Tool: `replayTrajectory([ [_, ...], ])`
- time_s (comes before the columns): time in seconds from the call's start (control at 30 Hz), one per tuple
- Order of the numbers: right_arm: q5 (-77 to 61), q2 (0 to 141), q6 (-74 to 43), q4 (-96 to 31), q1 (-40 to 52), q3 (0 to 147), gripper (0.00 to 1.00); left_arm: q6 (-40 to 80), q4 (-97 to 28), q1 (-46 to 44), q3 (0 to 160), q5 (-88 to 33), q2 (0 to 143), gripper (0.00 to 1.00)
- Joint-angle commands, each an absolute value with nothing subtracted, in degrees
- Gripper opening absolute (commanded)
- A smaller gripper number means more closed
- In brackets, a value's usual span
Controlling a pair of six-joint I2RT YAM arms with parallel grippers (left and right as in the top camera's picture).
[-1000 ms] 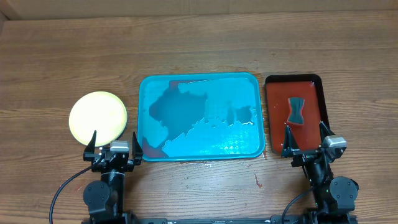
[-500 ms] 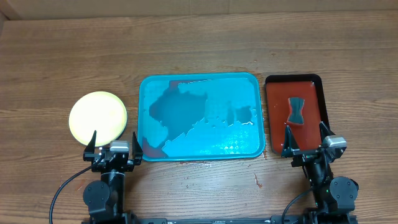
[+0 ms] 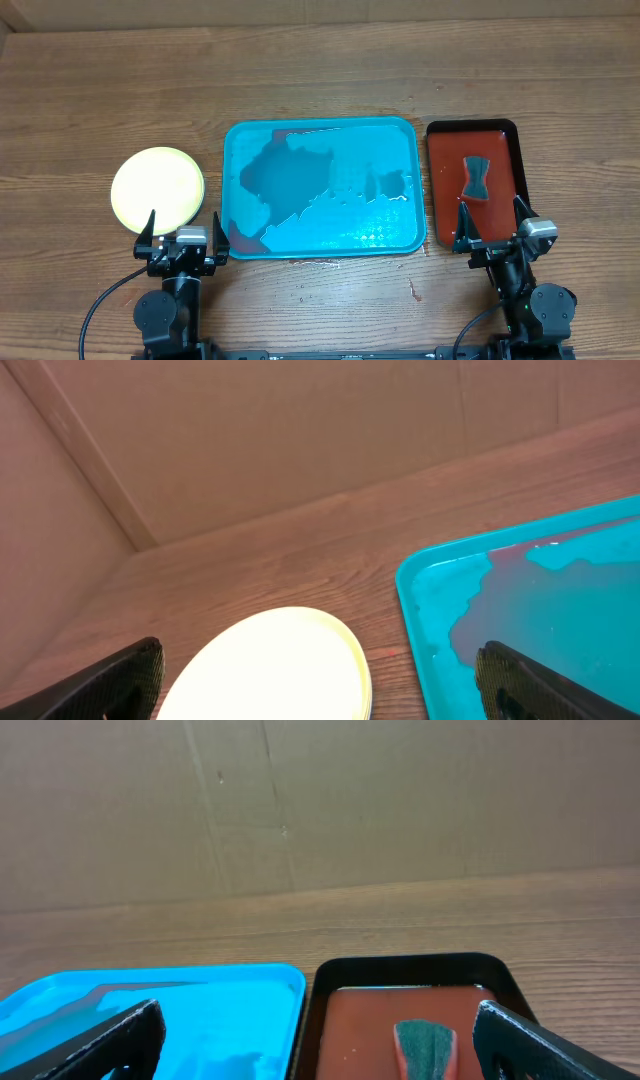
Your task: Clean dirty plates on tray and stack at the side
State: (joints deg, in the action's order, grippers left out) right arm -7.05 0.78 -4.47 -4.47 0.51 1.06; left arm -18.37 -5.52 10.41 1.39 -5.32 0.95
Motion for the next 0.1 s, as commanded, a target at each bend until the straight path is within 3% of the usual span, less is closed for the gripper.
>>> replayTrajectory([
  [0.0,-6.5,0.2,-4.5,-4.2,0.9,0.4,1.00,-17.8,-5.1,10.1,0.8,-5.5,0.3,1.00],
  [0.07,-6.5,0.2,-4.5,-4.2,0.9,0.4,1.00,-17.8,-5.1,10.1,0.8,-5.5,0.3,1.00],
])
